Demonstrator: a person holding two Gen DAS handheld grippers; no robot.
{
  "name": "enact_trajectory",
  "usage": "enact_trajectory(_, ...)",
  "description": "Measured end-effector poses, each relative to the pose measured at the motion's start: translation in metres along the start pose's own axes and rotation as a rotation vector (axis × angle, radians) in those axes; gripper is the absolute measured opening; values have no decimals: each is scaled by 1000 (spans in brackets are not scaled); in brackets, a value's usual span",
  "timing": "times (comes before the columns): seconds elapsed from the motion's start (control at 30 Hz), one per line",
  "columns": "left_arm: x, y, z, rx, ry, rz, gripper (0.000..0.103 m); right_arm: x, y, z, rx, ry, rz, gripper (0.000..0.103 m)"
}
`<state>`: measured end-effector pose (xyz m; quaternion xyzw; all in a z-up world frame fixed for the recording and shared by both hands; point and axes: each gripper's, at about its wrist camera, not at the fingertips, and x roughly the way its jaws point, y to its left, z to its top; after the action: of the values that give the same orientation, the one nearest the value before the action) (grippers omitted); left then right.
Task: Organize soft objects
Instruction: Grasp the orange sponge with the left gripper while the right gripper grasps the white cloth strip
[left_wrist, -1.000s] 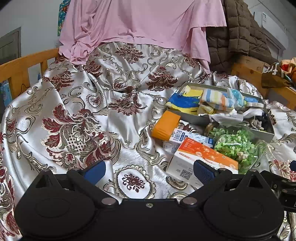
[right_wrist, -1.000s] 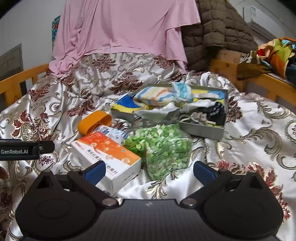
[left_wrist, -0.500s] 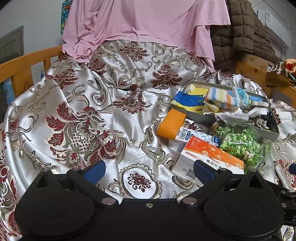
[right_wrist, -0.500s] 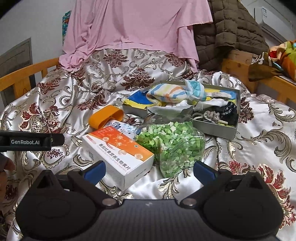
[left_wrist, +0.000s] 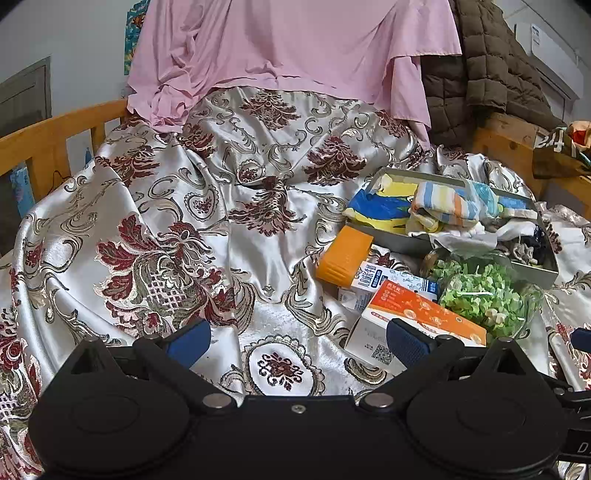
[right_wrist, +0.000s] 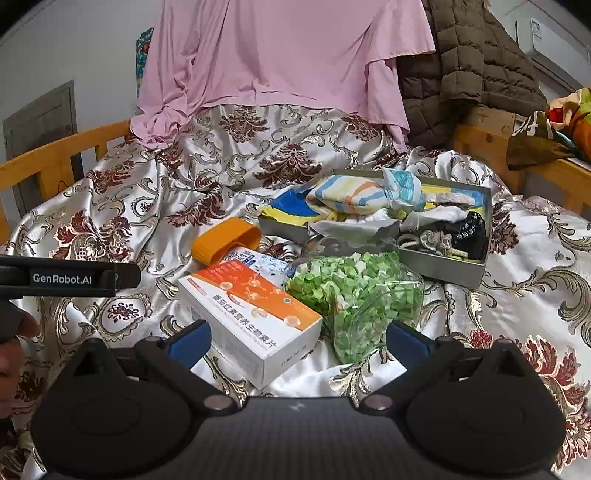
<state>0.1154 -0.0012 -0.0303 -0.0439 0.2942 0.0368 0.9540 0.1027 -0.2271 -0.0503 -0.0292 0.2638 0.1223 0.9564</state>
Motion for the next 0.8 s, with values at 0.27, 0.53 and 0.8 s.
enact_trajectory(0.27,4,-2,8,-20,8,-1,101,6,-2,7,-5,-14,21,103)
enact_trajectory(0.53,30,-6,27,-31,16,-16,101,21,-12,20,-45,-65,-6,103)
enact_trajectory(0.8,65,-18,47,25,21,-33,101,48,-21,27,-100,-87,-7,103)
